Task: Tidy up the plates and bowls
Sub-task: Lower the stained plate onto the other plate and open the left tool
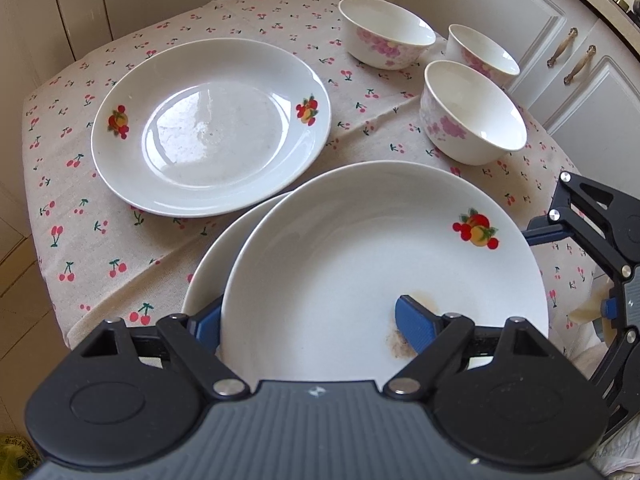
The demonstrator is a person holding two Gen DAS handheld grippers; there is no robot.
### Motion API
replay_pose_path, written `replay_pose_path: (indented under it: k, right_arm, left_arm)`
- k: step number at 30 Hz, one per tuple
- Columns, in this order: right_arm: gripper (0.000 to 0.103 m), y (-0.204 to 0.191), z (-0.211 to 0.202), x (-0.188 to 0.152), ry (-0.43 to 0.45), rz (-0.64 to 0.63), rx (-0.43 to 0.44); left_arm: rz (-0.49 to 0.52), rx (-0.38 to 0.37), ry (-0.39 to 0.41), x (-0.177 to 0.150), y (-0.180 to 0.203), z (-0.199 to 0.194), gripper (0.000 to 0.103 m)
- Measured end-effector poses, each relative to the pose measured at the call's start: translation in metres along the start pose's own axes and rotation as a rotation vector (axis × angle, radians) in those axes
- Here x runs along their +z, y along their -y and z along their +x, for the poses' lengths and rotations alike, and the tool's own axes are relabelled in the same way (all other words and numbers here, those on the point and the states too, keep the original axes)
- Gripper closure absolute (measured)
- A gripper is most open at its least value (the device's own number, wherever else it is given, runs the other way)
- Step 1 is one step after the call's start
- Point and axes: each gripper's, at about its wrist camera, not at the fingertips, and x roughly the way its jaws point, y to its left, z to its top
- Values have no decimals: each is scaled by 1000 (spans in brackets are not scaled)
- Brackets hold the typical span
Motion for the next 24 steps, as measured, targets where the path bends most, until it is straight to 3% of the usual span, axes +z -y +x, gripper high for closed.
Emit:
replay_pose_path:
  k: [24]
  right_arm:
    - [0, 3, -7, -2, 10, 37, -4]
  left_arm:
    - [9, 61, 45, -6, 4, -13, 17]
